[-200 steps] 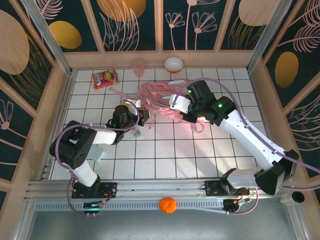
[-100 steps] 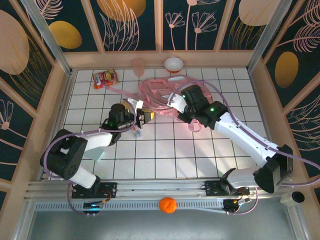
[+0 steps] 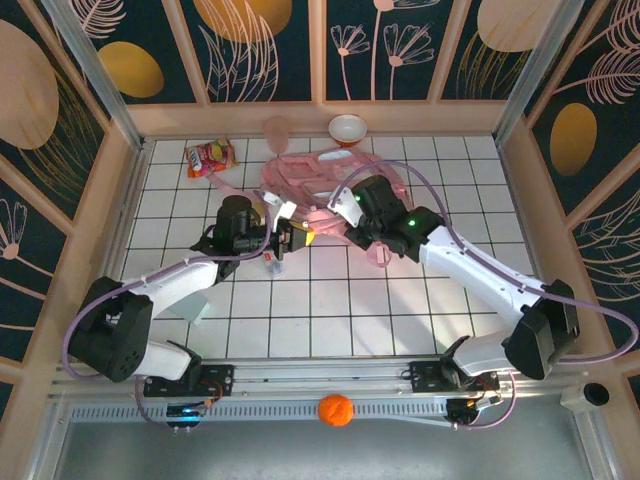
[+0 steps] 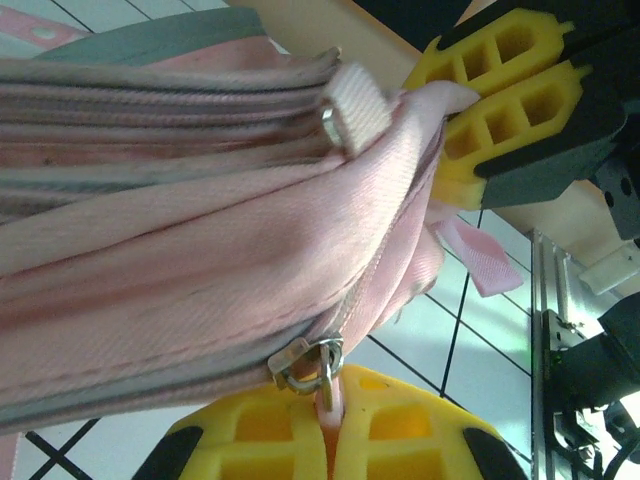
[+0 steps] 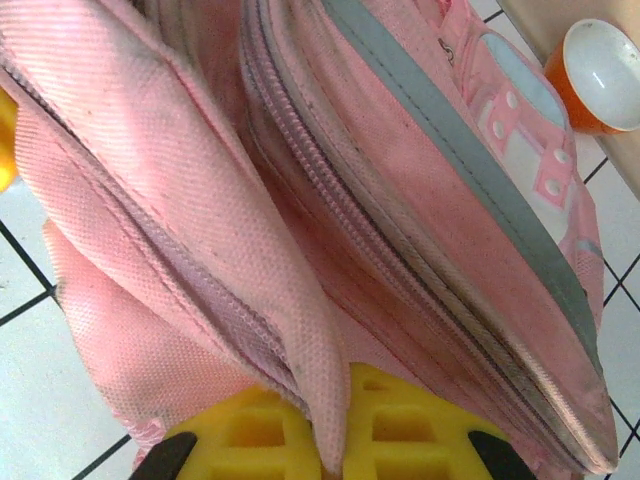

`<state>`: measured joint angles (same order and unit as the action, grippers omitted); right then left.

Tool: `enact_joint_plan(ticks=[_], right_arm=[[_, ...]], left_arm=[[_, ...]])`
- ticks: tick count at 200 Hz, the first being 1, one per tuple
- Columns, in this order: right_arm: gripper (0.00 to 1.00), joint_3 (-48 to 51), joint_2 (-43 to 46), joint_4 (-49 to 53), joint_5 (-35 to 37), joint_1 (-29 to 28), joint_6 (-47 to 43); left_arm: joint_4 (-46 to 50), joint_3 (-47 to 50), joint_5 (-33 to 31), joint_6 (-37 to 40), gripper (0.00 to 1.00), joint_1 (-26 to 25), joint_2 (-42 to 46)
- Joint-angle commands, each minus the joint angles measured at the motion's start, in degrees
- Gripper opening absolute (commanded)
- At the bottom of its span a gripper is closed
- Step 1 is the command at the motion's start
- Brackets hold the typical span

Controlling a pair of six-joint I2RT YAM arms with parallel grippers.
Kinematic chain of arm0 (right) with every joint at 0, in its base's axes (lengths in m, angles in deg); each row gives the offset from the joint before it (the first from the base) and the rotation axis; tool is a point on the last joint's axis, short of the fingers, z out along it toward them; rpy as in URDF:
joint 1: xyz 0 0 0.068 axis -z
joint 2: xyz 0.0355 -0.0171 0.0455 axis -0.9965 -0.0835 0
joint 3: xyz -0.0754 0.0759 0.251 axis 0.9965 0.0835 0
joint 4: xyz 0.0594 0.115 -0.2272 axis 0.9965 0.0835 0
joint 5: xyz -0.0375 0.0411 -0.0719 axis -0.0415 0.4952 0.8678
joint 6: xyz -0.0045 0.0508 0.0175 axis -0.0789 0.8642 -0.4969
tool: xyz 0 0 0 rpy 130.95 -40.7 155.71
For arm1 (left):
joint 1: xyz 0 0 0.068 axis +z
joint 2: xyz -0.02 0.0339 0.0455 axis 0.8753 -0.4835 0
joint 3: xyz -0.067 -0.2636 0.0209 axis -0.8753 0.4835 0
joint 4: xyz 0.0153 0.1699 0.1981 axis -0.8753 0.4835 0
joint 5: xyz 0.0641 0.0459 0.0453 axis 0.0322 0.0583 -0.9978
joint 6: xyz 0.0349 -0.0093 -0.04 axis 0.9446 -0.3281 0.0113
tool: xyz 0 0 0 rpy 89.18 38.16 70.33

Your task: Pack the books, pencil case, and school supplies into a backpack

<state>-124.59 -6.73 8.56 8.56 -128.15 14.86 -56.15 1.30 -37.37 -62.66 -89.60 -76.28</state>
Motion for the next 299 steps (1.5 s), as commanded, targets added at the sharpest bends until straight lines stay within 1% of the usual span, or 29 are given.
enact_joint_plan(ticks=[1, 31, 46, 59, 71, 77, 89, 113, 129, 133, 135, 141, 149, 166, 188, 215, 227, 240, 250, 262, 270, 287, 290, 299], right_arm=[[0.00, 0.6, -1.6, -7.7, 5.3, -1.1, 4.4], [0.00, 0.5, -2.5, -8.8, 4.5, -1.8, 7.0], [0.00, 0.7, -3.0, -9.2, 5.2, -2.2, 7.3], [0.00, 1.1, -2.9, -9.6, 3.7, -2.4, 6.3], [0.00, 2.4, -1.9, -10.6, 1.0, -2.4, 4.1], [0.00, 3.4, -0.9, -11.6, 0.2, -2.3, 3.1], [0.00, 5.4, 1.4, -13.2, -3.6, -1.3, 0.4], [0.00, 7.1, 5.0, -11.0, -13.8, 2.7, -5.9], [0.00, 8.3, 7.1, -9.3, -16.4, 4.0, -12.3], [0.00, 8.8, 7.6, -9.1, -16.7, 4.2, -13.9], [0.00, 8.9, 7.8, -9.0, -16.8, 4.3, -14.7], [0.00, 9.5, 8.6, -8.7, -17.3, 4.6, -17.1], [0.00, 10.0, 9.5, -8.1, -18.7, 5.2, -20.2], [0.00, 10.4, 11.3, -6.7, -21.7, 6.5, -25.0], [0.00, 10.6, 13.2, -5.4, -25.3, 7.4, -30.1], [0.00, 10.1, 14.1, -3.9, -28.3, 7.9, -33.4], [0.00, 9.7, 14.0, -2.6, -29.3, 8.0, -34.5], [0.00, 9.4, 13.8, -1.8, -29.9, 8.0, -35.4], [0.00, 9.4, 13.7, -1.5, -30.3, 8.0, -35.9], [0.00, 9.4, 13.6, -1.5, -30.6, 8.0, -36.4], [0.00, 9.4, 13.5, -1.6, -30.8, 8.0, -36.6], [0.00, 9.5, 13.4, -2.4, -31.0, 8.1, -36.4], [0.00, 9.6, 13.5, -2.7, -31.1, 8.2, -36.3], [0.00, 9.8, 13.8, -3.5, -31.3, 8.5, -35.3]], left_arm=[[0.0, -5.5, 7.4, 1.7, 0.00, -3.7, 1.5], [-0.7, -9.6, 7.6, -1.0, 0.00, -8.4, -0.8], [-0.8, -10.9, 6.3, -1.9, 0.00, -10.6, -1.4], [-1.5, -11.2, 4.7, -2.8, 0.00, -11.7, -1.5], [-1.2, -11.6, 3.2, -3.1, 0.05, -12.0, -1.4], [0.0, -11.7, 2.0, -2.1, 0.07, -12.0, -1.1], [3.6, -11.9, -1.2, 1.4, 0.18, -11.9, -0.1], [12.2, -11.6, -5.3, 11.1, 0.48, -11.6, 3.0], [16.2, -10.6, -6.4, 17.4, 0.69, -10.9, 5.7], [16.9, -10.4, -6.8, 18.9, 0.74, -10.5, 6.5], [17.1, -10.2, -6.9, 19.9, 0.79, -10.3, 6.9], [17.9, -9.8, -7.0, 22.2, 0.86, -9.7, 8.2], [18.8, -9.3, -7.5, 24.9, 0.92, -8.9, 9.9], [20.3, -8.5, -9.3, 31.2, 0.96, -7.6, 12.9], [22.5, -8.1, -12.6, 40.7, 0.97, -7.3, 14.1], [25.0, -10.0, -14.1, 47.8, 0.97, -7.3, 10.2], [26.2, -11.8, -13.2, 50.0, 0.97, -7.4, 7.8], [26.9, -13.9, -10.8, 51.3, 0.97, -7.4, 5.3], [27.1, -14.1, -8.8, 52.1, 0.95, -7.4, 3.4], [27.8, -17.0, -6.7, 53.0, 0.92, -7.4, 1.4], [28.7, -17.9, -5.6, 53.9, 0.88, -7.4, -0.1], [30.4, -19.1, -4.2, 55.4, 0.75, -7.4, -2.7], [30.6, -19.2, -3.9, 55.4, 0.71, -7.4, -3.2], [30.4, -19.2, -3.1, 55.1, 0.52, -7.4, -3.8]])
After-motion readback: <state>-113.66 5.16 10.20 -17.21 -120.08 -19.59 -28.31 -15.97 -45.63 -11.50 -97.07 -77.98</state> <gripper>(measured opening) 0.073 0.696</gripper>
